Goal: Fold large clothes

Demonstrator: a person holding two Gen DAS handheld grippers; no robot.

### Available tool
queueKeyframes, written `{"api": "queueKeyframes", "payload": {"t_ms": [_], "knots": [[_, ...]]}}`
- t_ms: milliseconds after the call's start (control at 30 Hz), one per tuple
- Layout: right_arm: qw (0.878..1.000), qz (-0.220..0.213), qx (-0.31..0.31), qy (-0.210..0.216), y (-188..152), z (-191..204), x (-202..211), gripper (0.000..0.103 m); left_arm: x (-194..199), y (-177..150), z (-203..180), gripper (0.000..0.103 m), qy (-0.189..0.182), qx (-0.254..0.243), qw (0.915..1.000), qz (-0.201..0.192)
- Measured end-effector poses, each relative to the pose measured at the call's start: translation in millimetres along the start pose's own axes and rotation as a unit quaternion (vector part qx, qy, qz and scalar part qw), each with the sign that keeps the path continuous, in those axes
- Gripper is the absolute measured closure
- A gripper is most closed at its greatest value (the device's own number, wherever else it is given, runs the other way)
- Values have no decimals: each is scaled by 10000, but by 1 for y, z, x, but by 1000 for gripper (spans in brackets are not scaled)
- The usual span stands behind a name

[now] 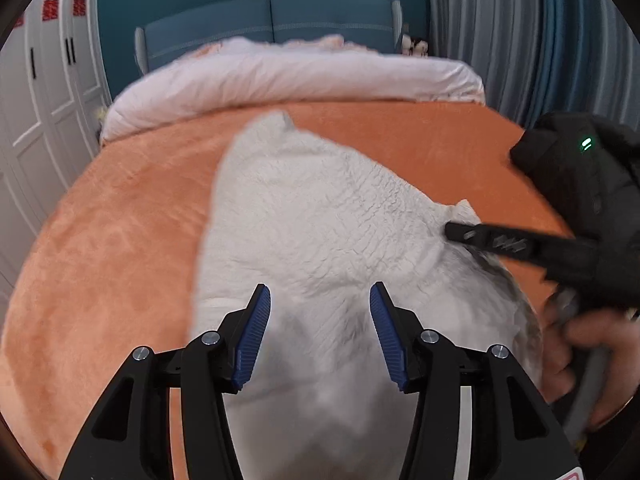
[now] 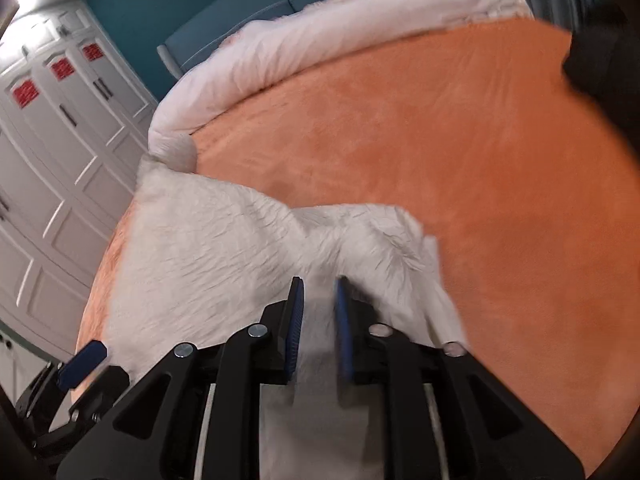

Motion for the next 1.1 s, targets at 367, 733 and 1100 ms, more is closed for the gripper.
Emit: {"api": "queueKeyframes", "payload": {"t_ms": [367, 733, 1100], "knots": [[9957, 906, 98, -165, -119, 7, 74, 85, 42, -82, 24, 52, -320, 568, 9935, 931], [9974, 662, -61, -279, -131, -1, 91, 65, 49, -93, 26, 44, -105, 624, 9926, 1040], [9735, 522, 2193, -383, -111, 19, 112, 52, 48, -122, 25, 41, -32, 729, 9889, 1294]]}}
Point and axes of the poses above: each gripper's, at about its wrist camera, not at the fingertips, and x roughly against the way its jaws point, z to its left, y to its top, the point moved 4 cm from there along -x, roughly the way its jaws point, and after that the axes turned 3 degrees about -x, right-handed, at the moved point
